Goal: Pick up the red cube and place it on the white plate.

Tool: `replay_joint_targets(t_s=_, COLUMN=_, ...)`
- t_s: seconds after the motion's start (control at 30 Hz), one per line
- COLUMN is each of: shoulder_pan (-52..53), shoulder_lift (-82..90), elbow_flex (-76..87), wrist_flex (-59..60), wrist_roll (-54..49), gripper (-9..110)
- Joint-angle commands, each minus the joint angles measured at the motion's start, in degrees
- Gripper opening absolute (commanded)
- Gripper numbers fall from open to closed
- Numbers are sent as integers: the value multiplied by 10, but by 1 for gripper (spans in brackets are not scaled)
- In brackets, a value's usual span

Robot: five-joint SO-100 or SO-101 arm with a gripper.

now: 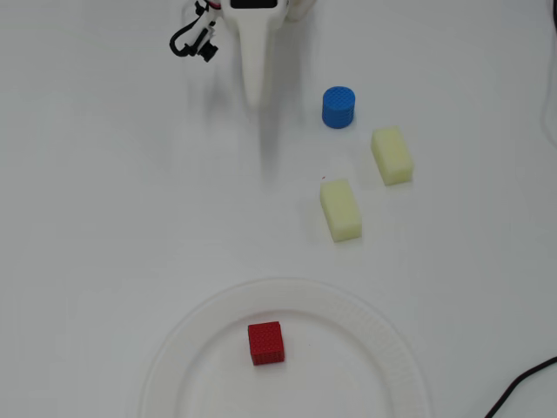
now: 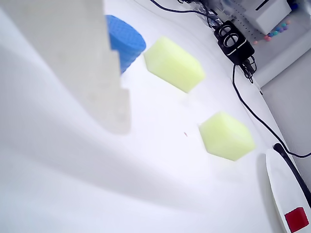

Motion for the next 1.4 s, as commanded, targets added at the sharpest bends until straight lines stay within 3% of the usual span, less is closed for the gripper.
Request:
replay_joint_targets(t_s=0.0, shoulder_pan=-9, shoulder_lift=5, elbow_flex=11, wrist_flex=8, wrist_roll=-1, gripper=9)
replay_joint_targets(t_s=0.1, shoulder_pan=-9, shoulder_lift=5, elbow_flex=8, wrist_flex=18, wrist_roll=5, gripper=0)
replay_joint_targets(t_s=0.43, shoulder_pan=-8, shoulder_lift=5, elbow_flex=4, wrist_flex=39, wrist_roll=11, gripper=0)
replay_joint_targets(t_s=0.63, shoulder_pan=-8, shoulder_lift=5, elbow_flex=4, wrist_flex=39, wrist_roll=12, gripper=8)
replay_joint_targets(t_s=1.37, shoulder_pan=-8, shoulder_lift=5, elbow_flex=4, wrist_flex=39, wrist_roll=11, gripper=8)
